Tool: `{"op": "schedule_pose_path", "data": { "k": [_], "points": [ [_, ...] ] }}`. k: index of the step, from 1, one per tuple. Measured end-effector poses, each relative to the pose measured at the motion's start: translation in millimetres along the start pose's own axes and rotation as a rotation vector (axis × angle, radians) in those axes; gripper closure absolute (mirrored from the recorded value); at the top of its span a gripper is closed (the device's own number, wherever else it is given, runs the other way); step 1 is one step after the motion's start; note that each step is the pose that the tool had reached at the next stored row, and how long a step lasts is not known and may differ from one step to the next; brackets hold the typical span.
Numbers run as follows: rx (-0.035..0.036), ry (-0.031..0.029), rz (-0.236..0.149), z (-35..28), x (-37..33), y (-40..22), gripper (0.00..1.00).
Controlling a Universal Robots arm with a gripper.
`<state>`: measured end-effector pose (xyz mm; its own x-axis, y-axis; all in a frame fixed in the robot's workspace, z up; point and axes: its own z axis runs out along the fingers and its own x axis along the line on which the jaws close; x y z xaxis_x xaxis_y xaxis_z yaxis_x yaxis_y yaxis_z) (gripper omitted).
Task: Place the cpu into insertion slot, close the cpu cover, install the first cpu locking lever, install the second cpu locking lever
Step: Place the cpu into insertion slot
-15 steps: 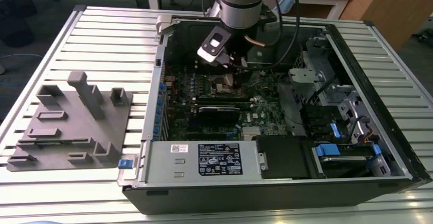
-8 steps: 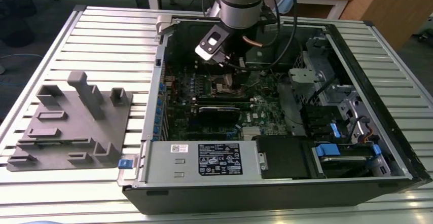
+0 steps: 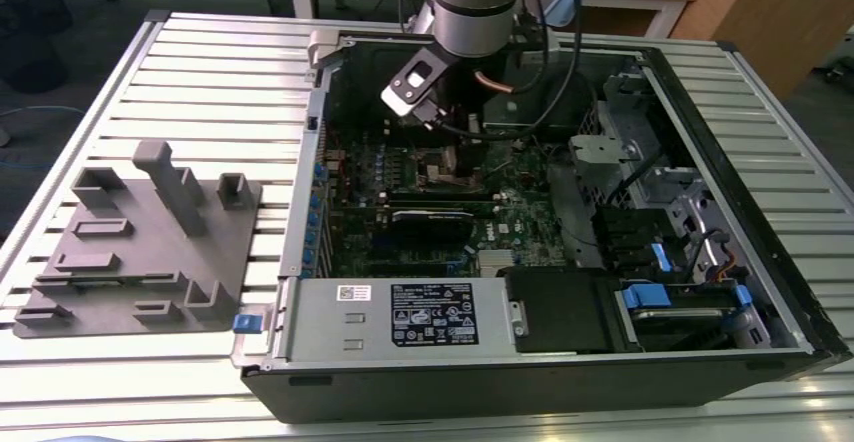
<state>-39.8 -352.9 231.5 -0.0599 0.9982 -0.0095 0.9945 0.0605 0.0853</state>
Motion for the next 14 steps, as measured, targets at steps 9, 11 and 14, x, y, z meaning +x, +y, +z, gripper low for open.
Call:
{"op": "schedule_pose_path", "data": {
  "k": [9, 11, 14],
  "points": [
    [0.0000, -0.0005, 0.009, -0.2, 1.5, -5.9, 0.46],
    [-0.0001, 0.0024, 0.006, 0.3, 1.6, -6.0, 0.46],
    [-0.0009, 0.0134, 0.000, 1.4, 1.7, -6.1, 0.46]
  ]
}}
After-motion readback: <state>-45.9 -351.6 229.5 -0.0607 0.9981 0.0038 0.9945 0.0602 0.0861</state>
